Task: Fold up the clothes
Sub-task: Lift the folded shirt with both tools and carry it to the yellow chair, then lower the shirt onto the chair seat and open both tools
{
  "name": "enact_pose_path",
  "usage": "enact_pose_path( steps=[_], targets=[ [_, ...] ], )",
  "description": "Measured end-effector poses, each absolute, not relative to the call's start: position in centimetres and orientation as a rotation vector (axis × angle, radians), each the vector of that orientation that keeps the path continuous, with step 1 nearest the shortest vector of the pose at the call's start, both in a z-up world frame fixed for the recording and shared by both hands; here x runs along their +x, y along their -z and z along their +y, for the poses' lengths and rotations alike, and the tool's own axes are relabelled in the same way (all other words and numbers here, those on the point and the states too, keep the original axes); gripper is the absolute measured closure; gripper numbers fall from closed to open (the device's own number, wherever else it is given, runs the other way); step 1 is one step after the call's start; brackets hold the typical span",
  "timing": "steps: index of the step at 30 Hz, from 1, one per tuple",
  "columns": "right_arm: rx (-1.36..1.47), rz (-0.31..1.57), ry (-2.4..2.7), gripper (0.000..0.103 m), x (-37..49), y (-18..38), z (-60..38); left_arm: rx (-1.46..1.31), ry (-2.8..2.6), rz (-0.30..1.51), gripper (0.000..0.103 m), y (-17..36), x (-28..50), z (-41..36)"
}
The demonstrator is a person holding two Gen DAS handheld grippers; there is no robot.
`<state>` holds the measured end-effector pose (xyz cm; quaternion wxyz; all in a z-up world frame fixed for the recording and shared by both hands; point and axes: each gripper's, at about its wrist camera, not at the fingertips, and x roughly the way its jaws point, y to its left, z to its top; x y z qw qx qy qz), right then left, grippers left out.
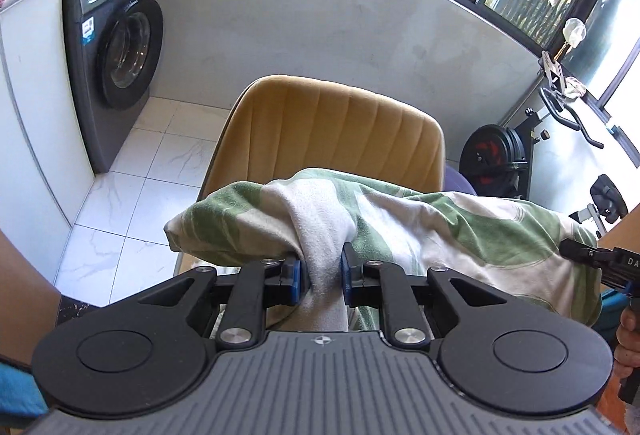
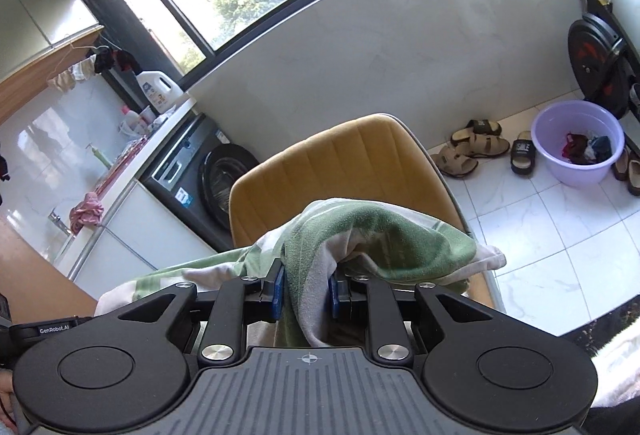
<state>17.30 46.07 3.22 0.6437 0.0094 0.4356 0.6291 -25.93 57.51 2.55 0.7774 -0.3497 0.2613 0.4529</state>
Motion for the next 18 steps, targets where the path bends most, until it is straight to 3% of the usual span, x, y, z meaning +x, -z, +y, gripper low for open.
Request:
enact_pose_path(
  steps=[18],
  targets=[
    [-0.067, 1.049, -1.298, 0.084, 15.9, 3.3, 59.4, -0.861, -0.904, 0.695, 0.084, 3.8, -24.5, 70.8]
  ],
)
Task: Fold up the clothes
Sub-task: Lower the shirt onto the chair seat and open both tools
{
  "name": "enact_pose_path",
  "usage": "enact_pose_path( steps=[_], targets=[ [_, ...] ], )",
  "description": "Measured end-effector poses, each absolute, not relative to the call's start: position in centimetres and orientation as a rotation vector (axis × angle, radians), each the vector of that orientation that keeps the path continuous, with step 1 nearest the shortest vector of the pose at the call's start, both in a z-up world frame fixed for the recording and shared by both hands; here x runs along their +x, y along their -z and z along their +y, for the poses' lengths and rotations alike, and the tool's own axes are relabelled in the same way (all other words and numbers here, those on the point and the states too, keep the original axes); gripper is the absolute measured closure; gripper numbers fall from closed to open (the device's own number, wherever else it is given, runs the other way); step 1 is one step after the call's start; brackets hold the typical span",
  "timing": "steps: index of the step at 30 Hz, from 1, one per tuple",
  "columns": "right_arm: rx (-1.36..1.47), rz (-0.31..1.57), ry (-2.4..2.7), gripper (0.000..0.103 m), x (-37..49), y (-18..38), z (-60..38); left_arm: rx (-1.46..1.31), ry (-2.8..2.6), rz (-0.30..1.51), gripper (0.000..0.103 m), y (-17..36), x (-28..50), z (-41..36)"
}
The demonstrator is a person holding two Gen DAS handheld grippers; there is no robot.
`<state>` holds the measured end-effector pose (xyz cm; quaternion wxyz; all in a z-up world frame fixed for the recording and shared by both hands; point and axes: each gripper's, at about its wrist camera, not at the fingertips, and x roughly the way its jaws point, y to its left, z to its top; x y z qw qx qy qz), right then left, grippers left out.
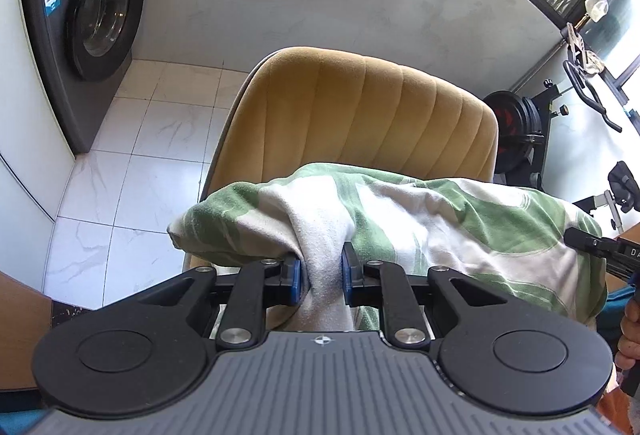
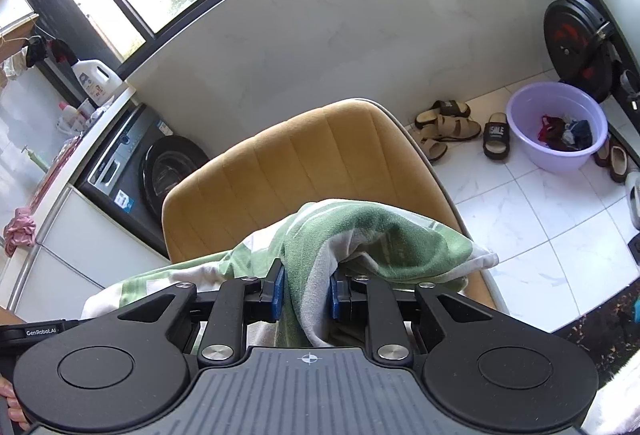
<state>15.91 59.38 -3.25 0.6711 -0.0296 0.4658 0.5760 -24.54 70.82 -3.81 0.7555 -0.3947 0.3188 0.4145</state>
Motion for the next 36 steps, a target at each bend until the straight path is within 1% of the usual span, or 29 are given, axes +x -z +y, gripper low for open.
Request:
enact_pose_path(
  steps=[3, 5, 9, 12, 14, 16, 17, 18, 19, 21, 22, 23, 25, 29, 33, 36],
  targets=[
    [-0.098, 1.069, -1.29, 0.084, 16.2, 4.5, 61.0, -0.91, -0.905, 0.727, 0.084, 5.6, -24.5, 72.1],
    [-0.139, 1.086, -1.28, 0.084, 16.3, 6.0, 62.1, -0.965, -0.9, 0.764, 0.083, 7.8, -24.6, 73.0],
    [-0.236, 1.162, -1.22, 0.084, 16.4, 11.0, 64.3, -1.046, -0.901, 0.857, 0.082, 13.0, -24.1, 74.5],
    [-0.344, 1.206, -1.145, 0.083, 16.0, 15.4, 65.7, -1.022, -0.914, 0.925, 0.08, 15.4, -23.2, 75.1],
    [-0.404, 1.214, -1.111, 0.082, 15.6, 17.4, 66.5, -1.02, -0.916, 0.975, 0.076, 16.3, -22.7, 75.5],
    [-0.45, 1.219, -1.086, 0.079, 15.3, 18.8, 67.2, -1.011, -0.91, 1.006, 0.069, 16.4, -22.6, 75.9],
    [-0.458, 1.224, -1.08, 0.076, 15.2, 19.1, 67.5, -1.002, -0.908, 1.017, 0.065, 16.3, -22.7, 76.0],
    [-0.463, 1.225, -1.08, 0.074, 15.1, 19.1, 67.7, -0.991, -0.907, 1.026, 0.057, 16.1, -22.7, 76.1],
    [-0.464, 1.223, -1.083, 0.068, 15.3, 18.8, 67.8, -0.978, -0.905, 1.027, 0.047, 15.5, -23.0, 76.2],
    [-0.463, 1.214, -1.092, 0.062, 15.8, 17.9, 67.8, -0.956, -0.898, 1.012, 0.039, 14.1, -23.9, 76.2],
    [-0.453, 1.211, -1.095, 0.054, 16.2, 17.3, 67.5, -0.958, -0.897, 0.993, 0.037, 13.4, -24.6, 76.2],
    [-0.435, 1.208, -1.097, 0.048, 16.9, 16.6, 66.8, -0.976, -0.903, 0.969, 0.035, 12.9, -25.6, 75.9],
    [-0.396, 1.206, -1.102, 0.048, 18.2, 15.3, 65.2, -1.016, -0.915, 0.922, 0.033, 12.0, -27.6, 75.4],
    [-0.304, 1.238, -1.067, 0.047, 20.4, 14.4, 60.3, -1.141, -0.943, 0.862, 0.033, 12.7, -31.0, 72.7],
    [-0.179, 1.308, -0.998, 0.047, 21.2, 15.4, 54.7, -1.233, -1.002, 0.828, 0.034, 14.1, -32.7, 69.6],
    [-0.05, 1.375, -0.95, 0.047, 21.1, 16.5, 51.8, -1.353, -1.045, 0.756, 0.034, 15.3, -33.9, 68.4]
  ],
)
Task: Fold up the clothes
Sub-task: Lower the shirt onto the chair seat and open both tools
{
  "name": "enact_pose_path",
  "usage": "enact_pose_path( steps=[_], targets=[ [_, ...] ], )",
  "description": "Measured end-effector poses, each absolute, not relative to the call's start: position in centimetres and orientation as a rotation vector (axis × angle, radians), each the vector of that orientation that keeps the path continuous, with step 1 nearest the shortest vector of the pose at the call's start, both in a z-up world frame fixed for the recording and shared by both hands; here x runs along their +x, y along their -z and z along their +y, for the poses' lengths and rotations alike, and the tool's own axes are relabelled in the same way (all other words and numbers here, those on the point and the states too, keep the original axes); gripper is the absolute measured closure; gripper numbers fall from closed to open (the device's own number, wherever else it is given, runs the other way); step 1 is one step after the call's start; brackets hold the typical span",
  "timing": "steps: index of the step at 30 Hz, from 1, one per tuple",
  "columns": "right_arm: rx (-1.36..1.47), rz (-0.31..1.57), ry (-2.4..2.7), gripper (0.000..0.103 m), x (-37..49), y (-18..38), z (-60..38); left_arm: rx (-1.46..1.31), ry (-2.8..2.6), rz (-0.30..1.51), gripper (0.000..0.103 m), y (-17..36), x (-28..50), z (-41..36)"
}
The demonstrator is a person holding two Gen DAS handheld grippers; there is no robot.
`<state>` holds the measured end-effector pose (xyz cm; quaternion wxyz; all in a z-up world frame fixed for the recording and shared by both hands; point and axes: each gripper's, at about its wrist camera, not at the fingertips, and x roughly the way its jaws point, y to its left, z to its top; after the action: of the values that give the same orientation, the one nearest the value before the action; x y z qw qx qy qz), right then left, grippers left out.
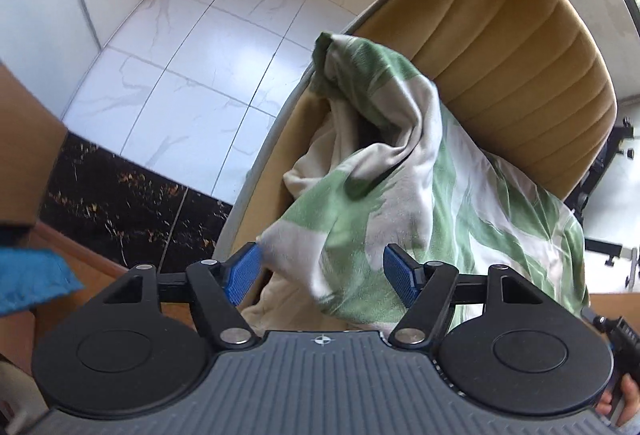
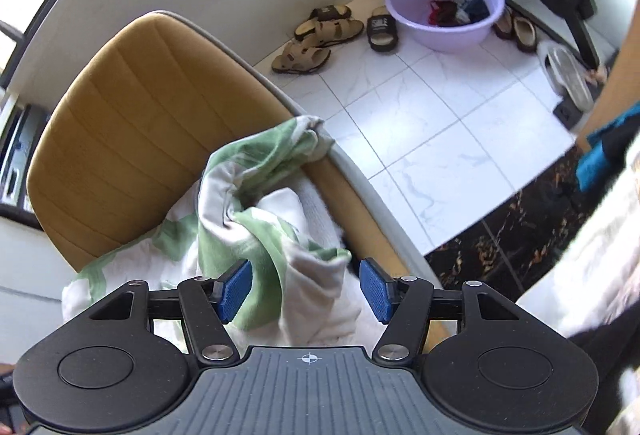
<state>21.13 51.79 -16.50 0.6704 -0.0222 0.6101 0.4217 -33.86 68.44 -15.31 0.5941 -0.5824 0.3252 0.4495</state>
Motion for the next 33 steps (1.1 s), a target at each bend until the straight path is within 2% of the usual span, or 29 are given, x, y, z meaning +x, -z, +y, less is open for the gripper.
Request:
enact_pose_path(
  steps=[5, 6, 7, 9, 10, 11, 12, 14, 17, 21, 27, 33],
  targets=[
    [0.066, 1.399, -0.909, 0.047, 20.1, 17.1, 49.6, -1.475, -1.119, 0.591, 0.038, 15.8, -35.0, 67.5],
    [0.072, 1.378, -0.907, 0.047, 20.0, 16.8, 49.7, -1.474, -1.13, 0.573, 0.049, 15.6, -35.0, 67.5],
    [0.079, 1.359, -0.907, 0.048, 19.9, 16.5, 50.0, -1.458, -1.133, 0.573, 0.069, 15.3, -34.8, 67.6],
    [0.096, 1.335, -0.911, 0.054, 19.9, 16.0, 50.7, -1.414, -1.136, 0.599, 0.094, 14.7, -34.1, 67.8],
    [0.094, 1.344, -0.92, 0.063, 19.8, 16.0, 51.2, -1.384, -1.146, 0.614, 0.096, 14.4, -33.7, 67.8],
    [0.081, 1.356, -0.929, 0.079, 19.7, 16.1, 51.9, -1.354, -1.156, 0.624, 0.098, 14.0, -33.4, 67.7],
    [0.056, 1.359, -0.938, 0.087, 19.5, 16.1, 52.6, -1.324, -1.169, 0.621, 0.099, 13.4, -33.3, 67.5],
    [0.004, 1.33, -0.953, 0.094, 19.1, 15.4, 53.3, -1.265, -1.192, 0.608, 0.099, 12.0, -33.0, 67.1],
    [0.024, 1.271, -1.009, 0.097, 18.1, 12.7, 53.2, -1.21, -1.184, 0.54, 0.1, 9.1, -33.5, 66.1],
    [0.059, 1.22, -1.029, 0.1, 17.0, 9.5, 50.6, -1.236, -1.173, 0.561, 0.1, 9.4, -34.6, 64.3],
    [0.016, 1.326, -0.863, 0.1, 17.0, 14.6, 47.1, -1.396, -1.217, 0.662, 0.099, 15.3, -35.8, 62.7],
    [0.063, 1.317, -0.849, 0.1, 17.6, 15.0, 47.9, -1.386, -1.219, 0.668, 0.1, 14.7, -36.1, 63.9]
  ],
)
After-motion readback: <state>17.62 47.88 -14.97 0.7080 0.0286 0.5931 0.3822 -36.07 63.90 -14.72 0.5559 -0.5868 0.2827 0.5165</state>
